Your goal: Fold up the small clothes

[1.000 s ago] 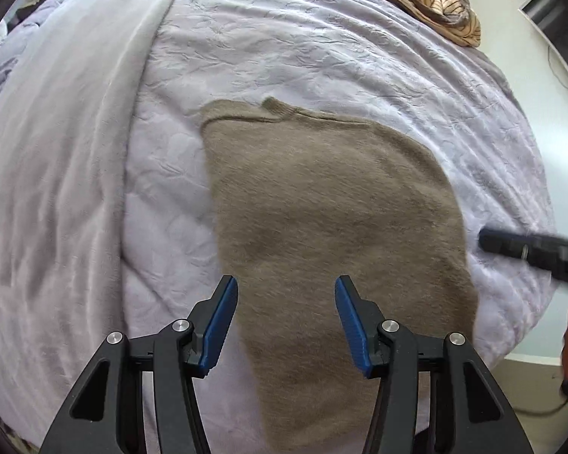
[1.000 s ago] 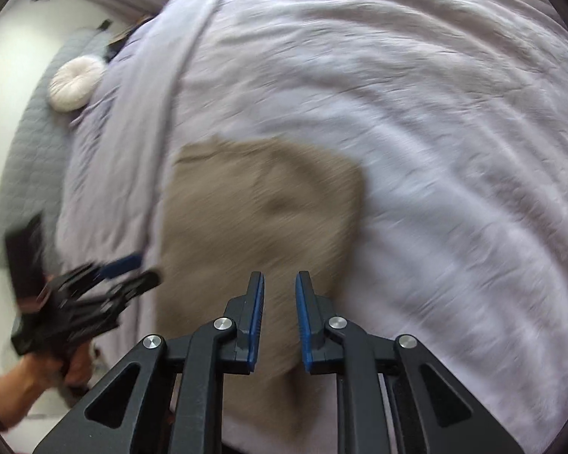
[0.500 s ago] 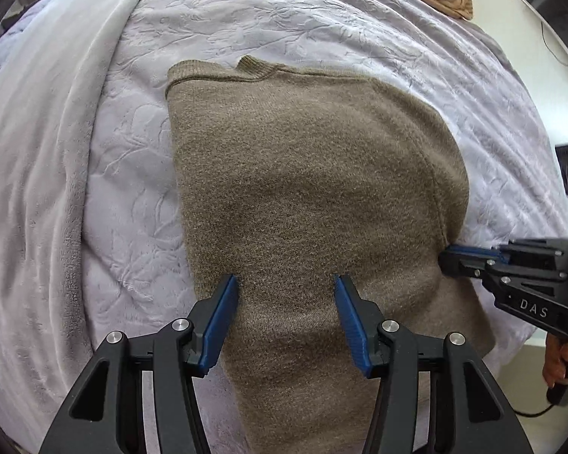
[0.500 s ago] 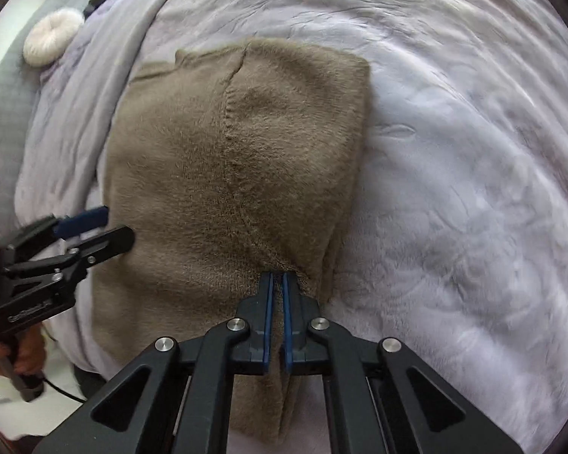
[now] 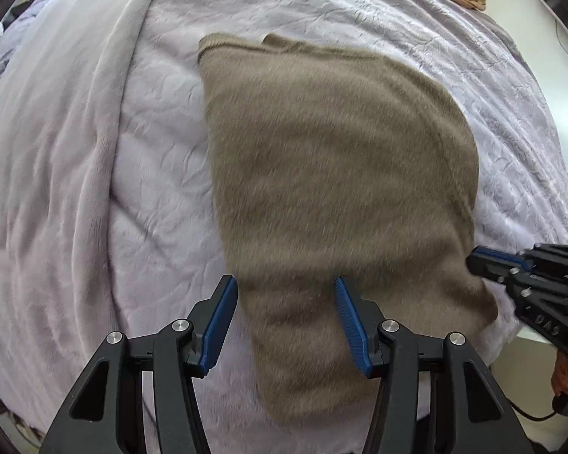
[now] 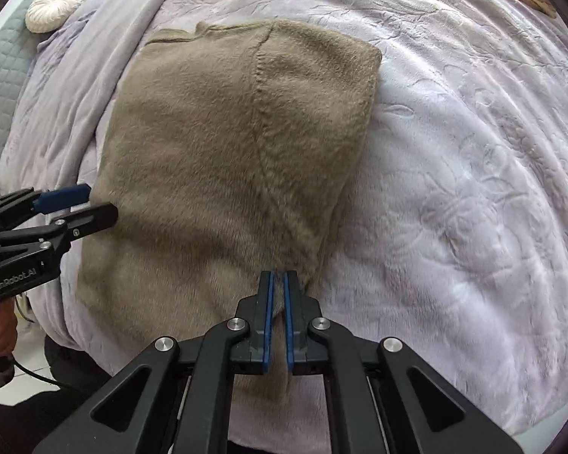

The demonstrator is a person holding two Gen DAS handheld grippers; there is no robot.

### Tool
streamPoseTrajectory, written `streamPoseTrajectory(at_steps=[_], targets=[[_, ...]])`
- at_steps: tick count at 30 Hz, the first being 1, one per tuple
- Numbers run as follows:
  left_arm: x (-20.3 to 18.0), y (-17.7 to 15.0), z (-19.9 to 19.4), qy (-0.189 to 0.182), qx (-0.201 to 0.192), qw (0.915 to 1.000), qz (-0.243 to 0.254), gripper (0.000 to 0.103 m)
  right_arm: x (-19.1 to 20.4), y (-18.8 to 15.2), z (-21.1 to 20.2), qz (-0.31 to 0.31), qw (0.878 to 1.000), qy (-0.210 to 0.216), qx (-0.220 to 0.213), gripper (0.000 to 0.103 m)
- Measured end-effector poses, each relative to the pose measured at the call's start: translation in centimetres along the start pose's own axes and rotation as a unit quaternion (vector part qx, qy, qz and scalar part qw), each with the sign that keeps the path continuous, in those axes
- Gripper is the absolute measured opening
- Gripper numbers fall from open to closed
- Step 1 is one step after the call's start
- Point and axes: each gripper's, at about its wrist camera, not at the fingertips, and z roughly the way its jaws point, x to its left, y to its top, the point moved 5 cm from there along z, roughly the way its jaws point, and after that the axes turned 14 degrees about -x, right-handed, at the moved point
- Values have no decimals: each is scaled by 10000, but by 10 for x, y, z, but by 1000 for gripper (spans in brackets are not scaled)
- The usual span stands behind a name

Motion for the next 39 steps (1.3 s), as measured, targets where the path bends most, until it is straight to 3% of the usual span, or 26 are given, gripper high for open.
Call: streamPoseTrajectory(at_steps=[3, 4, 5, 7, 9, 11, 13, 16, 19, 22, 28, 39], targets=[[6, -15, -3, -28, 147, 9999, 41, 55, 0, -4, -9, 106, 9999, 86, 42, 11], [9, -21, -3, -90, 213, 9997, 19, 58, -2, -8, -13, 169, 9997, 149, 91, 17], [12, -27, -3, -126, 265, 9996, -11, 71, -3, -10, -15, 232, 9994, 202, 126, 31], [16, -37, -4, -154, 310, 9994, -44, 75, -7, -18, -19, 372, 9986, 323, 169, 44], [18, -46, 0, -182, 431, 9989, -2, 75, -8, -26, -18, 512, 9967, 578, 255, 42], [18, -54, 4, -167, 463, 9988, 51, 75, -9, -36, -12, 638, 9953, 608, 411, 21], [18, -58, 8, -173, 461, 9988, 67, 75, -13, -43, -8, 716, 9948, 528, 502, 18], [20, -63, 9, -185, 482, 9987, -11, 79, -26, -55, 4, 1123, 9907, 484, 592, 18], [24, -66, 5, -183, 494, 9986, -47, 79, -43, -61, 3, 1881, 9784, 646, 565, 18], [30, -67, -3, -124, 463, 9989, -15, 79, -54, -62, -3, 2195, 9723, 598, 529, 25], [36, -61, -13, 3, 416, 9991, -17, 79, -57, -52, -24, 1690, 9845, 92, 454, 28], [35, -8, -41, 344, 109, 9992, -146, 79, -38, -16, -34, 1545, 9872, -149, 363, 32]])
